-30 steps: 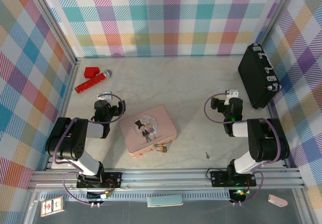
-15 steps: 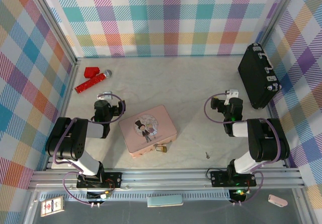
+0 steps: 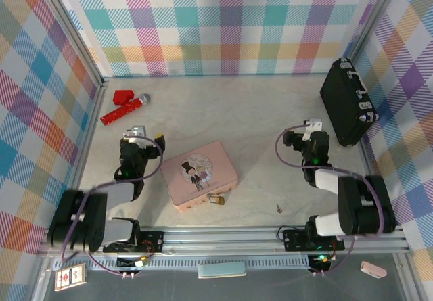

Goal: Unlock a padlock with a key

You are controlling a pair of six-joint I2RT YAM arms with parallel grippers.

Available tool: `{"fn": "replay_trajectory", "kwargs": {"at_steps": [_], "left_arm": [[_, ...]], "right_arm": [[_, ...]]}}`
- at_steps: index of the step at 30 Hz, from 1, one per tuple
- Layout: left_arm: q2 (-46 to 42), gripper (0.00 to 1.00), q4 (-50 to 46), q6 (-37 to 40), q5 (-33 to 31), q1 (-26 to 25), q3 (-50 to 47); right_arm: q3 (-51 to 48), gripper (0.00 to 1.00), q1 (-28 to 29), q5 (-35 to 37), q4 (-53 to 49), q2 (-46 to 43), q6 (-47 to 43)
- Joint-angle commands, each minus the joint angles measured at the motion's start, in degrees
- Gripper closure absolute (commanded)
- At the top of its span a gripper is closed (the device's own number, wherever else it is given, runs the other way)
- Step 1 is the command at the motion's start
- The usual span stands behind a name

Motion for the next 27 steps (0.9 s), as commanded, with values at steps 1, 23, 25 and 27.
{"fn": "replay_trajectory", "kwargs": {"at_steps": [1, 23, 25, 27], "left_arm": [[-13.2, 0.0, -11.8, -3.2, -0.9, -0.7, 2.7], [-30.6, 0.0, -84.5, -31.6, 19.4, -1.0, 31.4], [-30.8, 0.0, -86.2, -31.7, 21.8, -1.9, 30.7], [-31.8, 0.0, -87.2, -32.6, 22.3, -4.1, 29.2]], "right_arm": [[0.5, 0.01, 1.0, -1.5, -9.6, -8.5, -0.4], [27.5, 0.01, 1.5, -19.4, -77.8, -27.8, 26.5], [28.4, 0.02, 2.3, -21.1, -81.5, -26.9, 26.5], [28.9, 0.03, 4.6, -21.1, -85.4, -25.8, 27.1]]}}
